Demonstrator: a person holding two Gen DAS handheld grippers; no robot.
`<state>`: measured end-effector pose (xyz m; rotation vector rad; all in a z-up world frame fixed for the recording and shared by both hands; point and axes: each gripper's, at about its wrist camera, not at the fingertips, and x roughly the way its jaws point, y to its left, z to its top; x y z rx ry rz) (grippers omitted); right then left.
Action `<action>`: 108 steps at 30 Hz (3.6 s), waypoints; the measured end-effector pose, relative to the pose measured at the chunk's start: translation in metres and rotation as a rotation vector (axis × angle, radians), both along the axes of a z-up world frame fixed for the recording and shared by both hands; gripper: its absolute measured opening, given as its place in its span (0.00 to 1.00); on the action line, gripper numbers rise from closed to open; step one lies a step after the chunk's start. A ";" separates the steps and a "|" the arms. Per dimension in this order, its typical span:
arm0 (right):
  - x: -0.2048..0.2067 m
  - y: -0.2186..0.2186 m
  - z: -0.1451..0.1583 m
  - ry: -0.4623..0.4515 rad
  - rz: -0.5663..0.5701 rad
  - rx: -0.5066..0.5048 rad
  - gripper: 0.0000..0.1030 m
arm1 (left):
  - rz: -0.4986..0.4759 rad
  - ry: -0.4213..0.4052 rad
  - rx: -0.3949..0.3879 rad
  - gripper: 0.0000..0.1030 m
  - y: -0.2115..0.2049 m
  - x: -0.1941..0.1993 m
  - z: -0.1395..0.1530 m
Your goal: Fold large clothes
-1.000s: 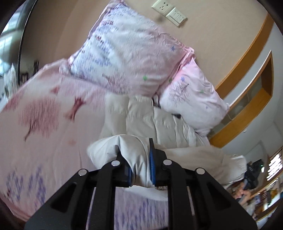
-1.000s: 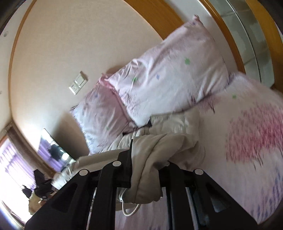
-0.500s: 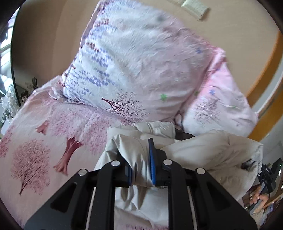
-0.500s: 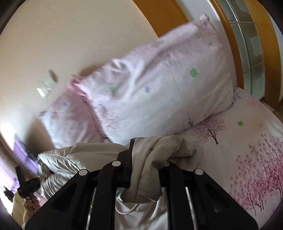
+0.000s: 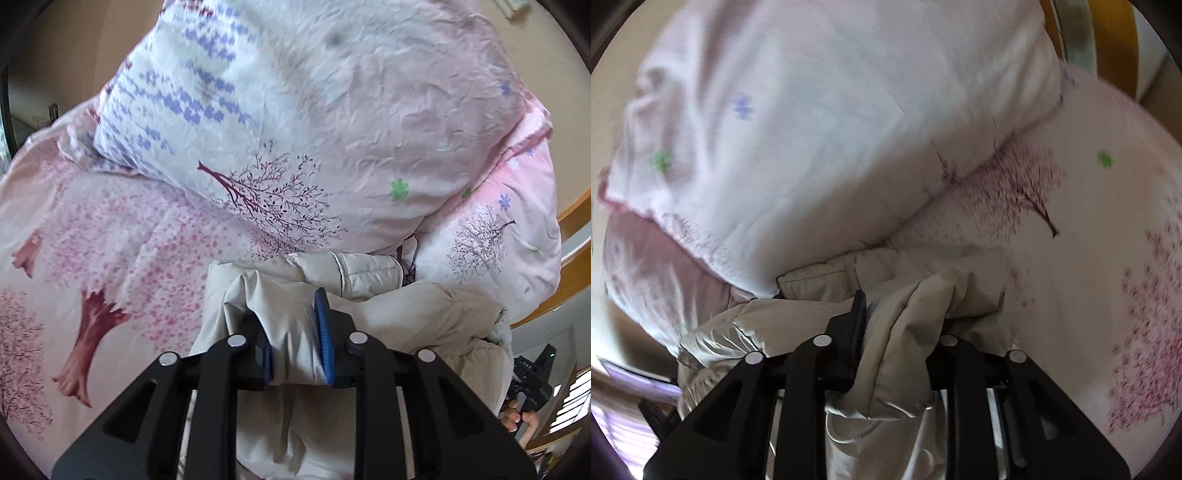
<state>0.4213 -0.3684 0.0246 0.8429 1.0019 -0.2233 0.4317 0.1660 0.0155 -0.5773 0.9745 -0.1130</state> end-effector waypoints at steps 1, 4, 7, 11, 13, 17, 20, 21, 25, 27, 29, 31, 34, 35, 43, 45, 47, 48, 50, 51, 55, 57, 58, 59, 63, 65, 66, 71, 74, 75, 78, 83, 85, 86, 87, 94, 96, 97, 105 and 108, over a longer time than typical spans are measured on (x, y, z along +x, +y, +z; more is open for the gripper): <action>0.002 -0.004 -0.004 0.016 -0.020 0.041 0.33 | -0.002 0.015 -0.020 0.26 0.001 0.004 -0.004; 0.006 -0.012 -0.009 0.015 -0.059 0.137 0.56 | -0.001 0.035 -0.082 0.38 0.005 0.011 -0.009; 0.004 -0.019 -0.006 -0.041 -0.087 0.190 0.66 | 0.005 0.036 -0.164 0.56 0.011 0.013 -0.012; -0.009 -0.023 0.005 -0.134 -0.085 0.169 0.66 | 0.034 -0.018 -0.248 0.92 0.025 0.008 -0.004; -0.014 -0.021 0.012 -0.151 -0.071 0.126 0.66 | 0.060 -0.065 -0.231 0.93 0.033 0.001 0.005; -0.028 -0.014 0.045 -0.196 -0.066 -0.101 0.69 | 0.098 -0.133 -0.157 0.94 0.046 -0.020 0.027; -0.033 0.010 0.069 -0.231 0.047 -0.281 0.69 | 0.008 -0.173 0.041 0.93 0.022 -0.035 0.046; -0.032 0.019 0.071 -0.232 0.101 -0.308 0.69 | -0.021 -0.183 0.081 0.93 0.014 -0.038 0.049; -0.028 0.064 0.070 -0.142 0.287 -0.533 0.65 | -0.169 -0.202 0.340 0.89 -0.032 -0.047 0.054; -0.022 0.071 0.063 -0.088 0.315 -0.606 0.57 | -0.184 -0.194 0.453 0.82 -0.044 -0.045 0.049; -0.017 0.073 0.058 -0.052 0.336 -0.650 0.54 | -0.205 -0.174 0.507 0.73 -0.046 -0.041 0.043; -0.015 0.069 0.056 -0.035 0.363 -0.693 0.54 | -0.222 -0.157 0.510 0.70 -0.045 -0.036 0.039; -0.010 0.059 0.051 -0.016 0.361 -0.650 0.54 | -0.229 -0.111 0.483 0.70 -0.040 -0.020 0.030; -0.003 0.052 0.047 -0.003 0.349 -0.593 0.55 | -0.224 -0.097 0.467 0.70 -0.040 -0.016 0.028; 0.027 0.062 0.002 0.147 0.381 -0.584 0.12 | -0.193 -0.013 0.504 0.24 -0.056 0.016 0.004; 0.037 0.062 -0.003 0.203 0.342 -0.605 0.11 | -0.177 0.002 0.548 0.23 -0.063 0.024 -0.001; 0.044 0.053 -0.009 0.253 0.291 -0.567 0.11 | -0.149 0.023 0.553 0.23 -0.063 0.030 -0.004; 0.047 0.048 -0.011 0.276 0.274 -0.549 0.12 | -0.134 0.033 0.555 0.23 -0.061 0.031 -0.005; 0.045 0.041 -0.010 0.297 0.257 -0.513 0.15 | -0.118 0.043 0.546 0.29 -0.056 0.030 -0.003; 0.042 0.040 -0.006 0.289 0.253 -0.515 0.18 | -0.111 0.043 0.537 0.35 -0.053 0.028 -0.001; 0.006 0.045 0.033 0.166 0.209 -0.560 0.32 | -0.064 -0.016 0.490 0.67 -0.034 0.007 0.020; -0.011 0.058 0.049 0.067 0.235 -0.516 0.32 | -0.042 -0.087 0.472 0.71 -0.032 -0.014 0.036; -0.022 0.074 0.058 -0.003 0.279 -0.483 0.32 | -0.050 -0.114 0.451 0.73 -0.036 -0.024 0.042; -0.028 0.086 0.063 -0.041 0.315 -0.467 0.32 | -0.068 -0.145 0.419 0.76 -0.041 -0.037 0.049; -0.040 0.154 0.070 -0.158 0.480 -0.474 0.25 | -0.175 -0.203 0.318 0.83 -0.083 -0.070 0.058; -0.036 0.187 0.067 -0.177 0.556 -0.540 0.24 | -0.238 -0.191 0.284 0.83 -0.104 -0.073 0.050; -0.032 0.194 0.063 -0.168 0.576 -0.569 0.23 | -0.262 -0.181 0.280 0.83 -0.112 -0.072 0.046; -0.006 0.214 0.022 -0.008 0.640 -0.584 0.20 | -0.300 -0.101 0.365 0.83 -0.142 -0.054 0.015; 0.002 0.217 0.005 0.050 0.656 -0.575 0.20 | -0.311 -0.064 0.400 0.83 -0.147 -0.043 0.000; 0.004 0.218 0.003 0.066 0.660 -0.570 0.20 | -0.315 -0.060 0.414 0.84 -0.151 -0.043 -0.002; 0.009 0.216 -0.004 0.104 0.670 -0.551 0.20 | -0.329 -0.027 0.438 0.86 -0.155 -0.036 -0.010; 0.022 0.215 -0.015 0.140 0.673 -0.504 0.20 | -0.327 0.023 0.476 0.90 -0.162 -0.021 -0.020; 0.024 0.216 -0.013 0.131 0.674 -0.508 0.20 | -0.322 0.016 0.482 0.90 -0.160 -0.021 -0.021; 0.018 0.214 -0.007 0.103 0.667 -0.503 0.20 | -0.316 0.007 0.471 0.90 -0.158 -0.025 -0.019; 0.011 0.212 -0.001 0.072 0.658 -0.498 0.20 | -0.315 -0.007 0.460 0.89 -0.156 -0.030 -0.016; -0.064 0.190 0.035 -0.111 0.538 -0.553 0.34 | -0.313 -0.114 0.471 0.95 -0.141 -0.078 0.003; -0.065 0.192 0.026 -0.098 0.530 -0.585 0.33 | -0.309 -0.104 0.490 0.95 -0.140 -0.080 0.000; -0.061 0.191 0.014 -0.059 0.532 -0.576 0.33 | -0.309 -0.073 0.492 0.95 -0.140 -0.075 -0.007; -0.034 0.185 -0.025 0.011 0.520 -0.501 0.33 | -0.290 -0.061 0.486 0.98 -0.142 -0.058 -0.028; -0.044 0.187 -0.017 -0.016 0.517 -0.524 0.36 | -0.282 -0.088 0.502 0.98 -0.142 -0.071 -0.024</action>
